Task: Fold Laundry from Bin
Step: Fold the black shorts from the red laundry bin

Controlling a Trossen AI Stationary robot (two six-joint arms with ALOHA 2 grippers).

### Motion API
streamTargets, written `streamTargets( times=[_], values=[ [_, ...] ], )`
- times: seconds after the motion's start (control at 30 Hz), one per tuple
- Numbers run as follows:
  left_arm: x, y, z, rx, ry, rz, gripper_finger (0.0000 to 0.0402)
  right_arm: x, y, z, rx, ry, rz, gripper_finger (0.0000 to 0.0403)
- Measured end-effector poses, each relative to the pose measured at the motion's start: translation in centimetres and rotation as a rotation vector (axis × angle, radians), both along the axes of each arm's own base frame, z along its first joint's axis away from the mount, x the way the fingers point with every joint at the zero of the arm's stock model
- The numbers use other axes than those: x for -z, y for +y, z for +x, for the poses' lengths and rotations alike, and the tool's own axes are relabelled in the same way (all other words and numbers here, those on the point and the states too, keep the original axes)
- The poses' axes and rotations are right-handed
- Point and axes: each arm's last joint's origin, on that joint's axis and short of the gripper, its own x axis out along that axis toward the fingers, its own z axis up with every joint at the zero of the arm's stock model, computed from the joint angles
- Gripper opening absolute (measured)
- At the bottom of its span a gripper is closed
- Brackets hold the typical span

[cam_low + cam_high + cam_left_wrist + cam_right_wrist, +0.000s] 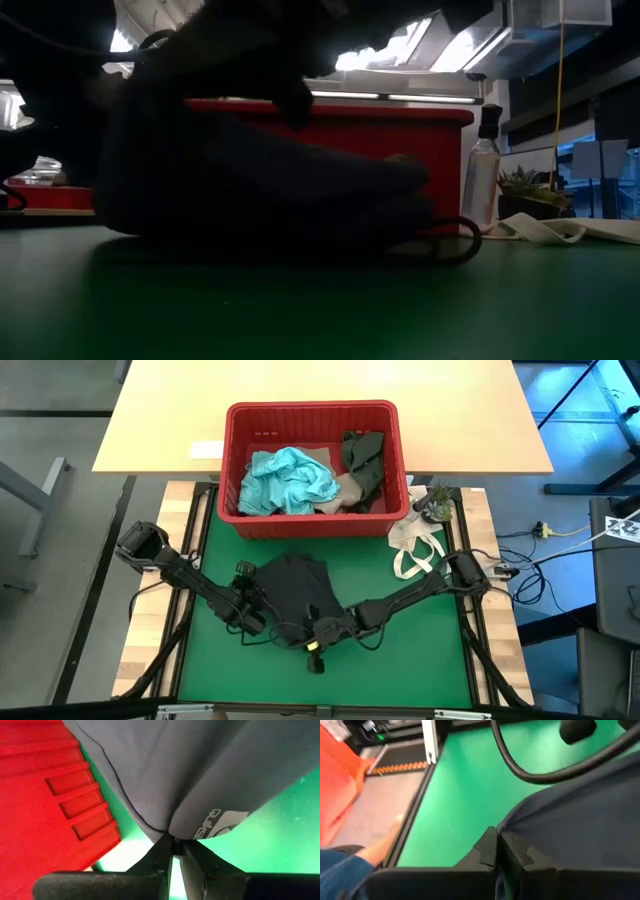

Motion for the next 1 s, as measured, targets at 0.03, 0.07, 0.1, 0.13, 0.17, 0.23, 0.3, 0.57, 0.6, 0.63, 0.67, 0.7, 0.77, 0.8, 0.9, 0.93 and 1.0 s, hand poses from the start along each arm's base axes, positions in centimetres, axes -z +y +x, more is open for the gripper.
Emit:
streamTargets(
  times=[0.03, 0.07, 0.1, 0.13, 0.17, 0.23, 0.3, 0.57, 0.6, 0.63, 0.67, 0.7, 0.77, 0.8, 0.9, 0.93, 1.0],
  values=[
    [0.0, 0.0, 0.0, 0.002, 0.003, -0.001, 0.0027, 0.0, 0.1, 0.2, -0.005, -0.025, 0.013, 0.0023],
    [0.0, 0.0, 0.0, 0.001, 0.005, -0.005, 0.0027, 0.0, 0.1, 0.3, -0.01, -0.038, 0.021, 0.0032],
    [0.0, 0.0, 0.0, -0.004, 0.007, -0.008, 0.0029, -0.1, 0.1, 0.3, -0.018, -0.044, 0.026, 0.0043],
    [0.0, 0.1, 0.0, -0.009, 0.01, -0.015, 0.0033, -0.2, 0.2, 0.4, -0.04, -0.058, 0.031, 0.0055],
    [0.0, 0.1, 0.0, -0.015, 0.014, -0.024, 0.0039, -0.3, 0.0, 0.5, -0.057, -0.07, 0.031, 0.0068],
    [0.1, 0.1, 0.0, -0.024, 0.021, -0.037, 0.0055, -0.5, 0.1, 0.5, -0.092, -0.078, 0.049, 0.0097],
    [0.1, 0.2, 0.1, -0.028, 0.02, -0.039, 0.0078, -0.5, 0.2, 0.5, -0.111, -0.083, 0.06, 0.0128],
    [-0.2, 0.4, -0.2, -0.083, 0.034, -0.032, 0.0162, -2.1, -1.8, 0.4, -0.101, -0.067, 0.01, 0.0225],
    [-0.4, 0.4, -0.3, -0.088, 0.046, -0.022, 0.0166, -2.8, -2.5, 0.3, -0.097, -0.062, -0.004, 0.023],
    [-0.6, 0.4, -0.3, -0.096, 0.052, -0.015, 0.0168, -3.6, -3.2, 0.2, -0.088, -0.061, -0.014, 0.0235],
    [-0.8, 0.5, -0.3, -0.105, 0.055, -0.008, 0.017, -4.3, -3.9, 0.0, -0.075, -0.05, -0.02, 0.0238],
    [-1.1, 0.4, -0.3, -0.113, 0.063, 0.0, 0.017, -4.9, -4.7, -0.3, -0.062, -0.027, -0.027, 0.0239],
    [-1.8, 0.4, -0.2, -0.127, 0.063, 0.008, 0.0168, -5.6, -6.1, -0.7, -0.035, 0.02, -0.038, 0.0241],
    [-2.1, 0.3, 0.0, -0.13, 0.054, 0.005, 0.0166, -5.9, -6.8, -0.9, -0.019, 0.041, -0.042, 0.0241],
    [-3.0, -0.1, 0.7, -0.149, 0.007, -0.014, 0.016, -6.4, -9.0, -0.9, 0.036, 0.067, -0.034, 0.0241],
    [-3.3, -0.3, 0.9, -0.156, -0.015, -0.023, 0.0158, -6.3, -9.7, -0.8, 0.06, 0.081, -0.023, 0.0241],
    [-3.9, -0.7, 1.3, -0.17, -0.059, -0.039, 0.0154, -5.3, -10.9, -0.4, 0.098, 0.115, -0.012, 0.0241]
  ],
)
